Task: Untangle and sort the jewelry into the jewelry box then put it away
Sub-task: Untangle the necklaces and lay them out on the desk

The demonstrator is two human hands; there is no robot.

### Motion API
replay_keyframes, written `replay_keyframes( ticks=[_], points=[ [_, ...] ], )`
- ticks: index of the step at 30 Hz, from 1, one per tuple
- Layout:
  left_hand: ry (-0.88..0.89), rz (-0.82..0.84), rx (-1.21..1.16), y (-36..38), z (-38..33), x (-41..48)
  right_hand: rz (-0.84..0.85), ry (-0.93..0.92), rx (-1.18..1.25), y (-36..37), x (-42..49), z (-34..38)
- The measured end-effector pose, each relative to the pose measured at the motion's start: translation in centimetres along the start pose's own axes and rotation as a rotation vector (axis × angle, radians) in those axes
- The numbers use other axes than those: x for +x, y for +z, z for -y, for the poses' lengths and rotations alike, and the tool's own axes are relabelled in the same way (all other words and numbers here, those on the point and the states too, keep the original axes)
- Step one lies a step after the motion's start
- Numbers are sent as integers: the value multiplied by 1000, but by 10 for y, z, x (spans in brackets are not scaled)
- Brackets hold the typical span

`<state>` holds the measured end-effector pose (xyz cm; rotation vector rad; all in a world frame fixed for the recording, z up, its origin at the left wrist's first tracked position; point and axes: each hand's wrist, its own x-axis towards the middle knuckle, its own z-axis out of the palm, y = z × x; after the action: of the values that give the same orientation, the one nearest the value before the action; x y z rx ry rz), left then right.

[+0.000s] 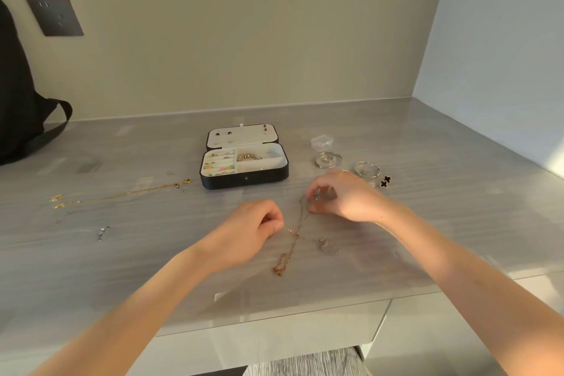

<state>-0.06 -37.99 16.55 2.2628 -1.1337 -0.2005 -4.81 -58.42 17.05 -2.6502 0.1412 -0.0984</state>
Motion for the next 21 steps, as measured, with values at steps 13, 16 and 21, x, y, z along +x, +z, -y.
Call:
replay_keyframes(
  ticks=[13,16,21],
  points=[
    [-41,38,-155,-7,-1,11,-89,-129,12,9,-4,1],
    [-37,55,-187,-11,0,15,-48,-101,53,9,0,9],
    [9,79,-180,-19,3,15,-32,-52,321,5,10,26]
  ],
)
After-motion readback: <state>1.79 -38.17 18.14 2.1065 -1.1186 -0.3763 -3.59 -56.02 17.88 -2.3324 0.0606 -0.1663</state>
